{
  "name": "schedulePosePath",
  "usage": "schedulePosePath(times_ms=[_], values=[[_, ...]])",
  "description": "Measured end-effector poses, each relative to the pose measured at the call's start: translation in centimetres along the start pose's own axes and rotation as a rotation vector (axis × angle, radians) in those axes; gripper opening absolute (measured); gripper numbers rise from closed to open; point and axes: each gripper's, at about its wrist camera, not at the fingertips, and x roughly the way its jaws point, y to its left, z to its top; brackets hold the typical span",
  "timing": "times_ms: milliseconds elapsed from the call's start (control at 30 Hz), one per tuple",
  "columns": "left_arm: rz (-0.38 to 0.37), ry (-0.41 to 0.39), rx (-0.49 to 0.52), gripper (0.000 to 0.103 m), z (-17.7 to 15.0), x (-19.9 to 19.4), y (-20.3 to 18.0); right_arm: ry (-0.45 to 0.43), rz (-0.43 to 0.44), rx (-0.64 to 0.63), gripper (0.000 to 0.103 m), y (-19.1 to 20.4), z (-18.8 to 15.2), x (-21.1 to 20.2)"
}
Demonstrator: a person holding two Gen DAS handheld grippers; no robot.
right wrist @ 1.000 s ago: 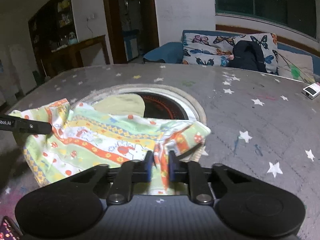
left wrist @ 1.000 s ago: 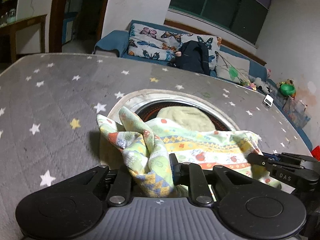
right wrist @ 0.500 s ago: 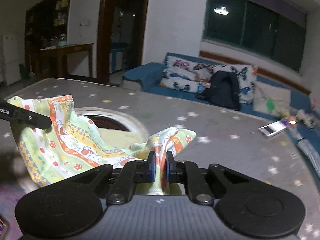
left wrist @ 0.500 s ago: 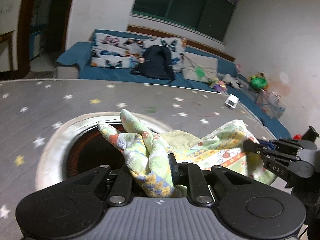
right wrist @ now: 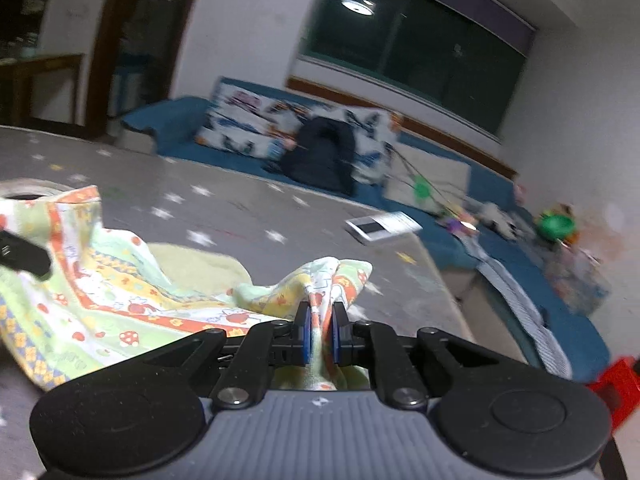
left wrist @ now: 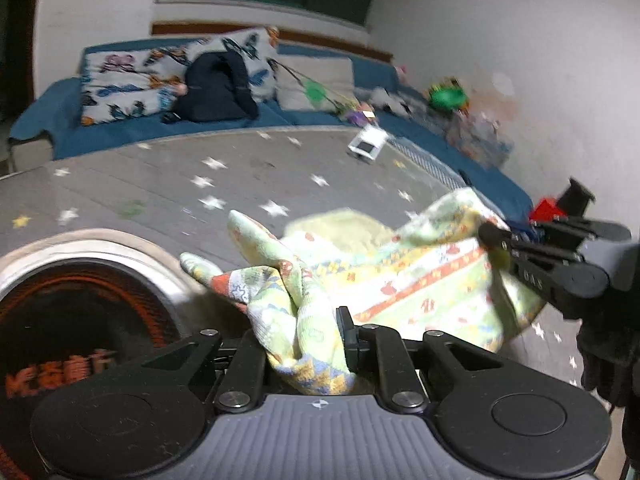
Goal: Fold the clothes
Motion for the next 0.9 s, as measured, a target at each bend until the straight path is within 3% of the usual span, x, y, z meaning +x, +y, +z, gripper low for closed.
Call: schedulePosePath(times_ms=[267, 400, 567, 700, 767, 900], values=[[-0.009, 0.029, 0.032, 0.034, -1.0, 0.4, 0.5, 0.119, -0.060, 0.025, 0.011, -1.7, -3.6, 3.3], [0.016, 0.004, 0.050, 0.047, -1.3, -1.3, 1.2, 0.151, -0.067, 0.038, 0.016, -1.4, -4.5, 4.2], [0.067, -0.063, 0.030, 0.055, -1.6, -4.9, 3.1, 0.149, -0.081, 0.052, 0.022, -1.5, -4.0, 3.5], [0.139, -0.110, 0.020, 0.060, -2.4, -8.1, 5.3, 0.101, -0.069, 0.056, 0.042, -1.0, -2.9, 1.7], [0.193, -0.133, 0.030, 0.064, -3.2, -9.8, 6.3, 0.073, -0.047, 0.057, 0.044, -0.4, -2.3, 0.7], [0.306, -0.165, 0.041, 0.069, -5.3, -12.7, 8.4, 0.032, 0.050, 0.070, 0.062, 2.0, -1.9, -1.1]])
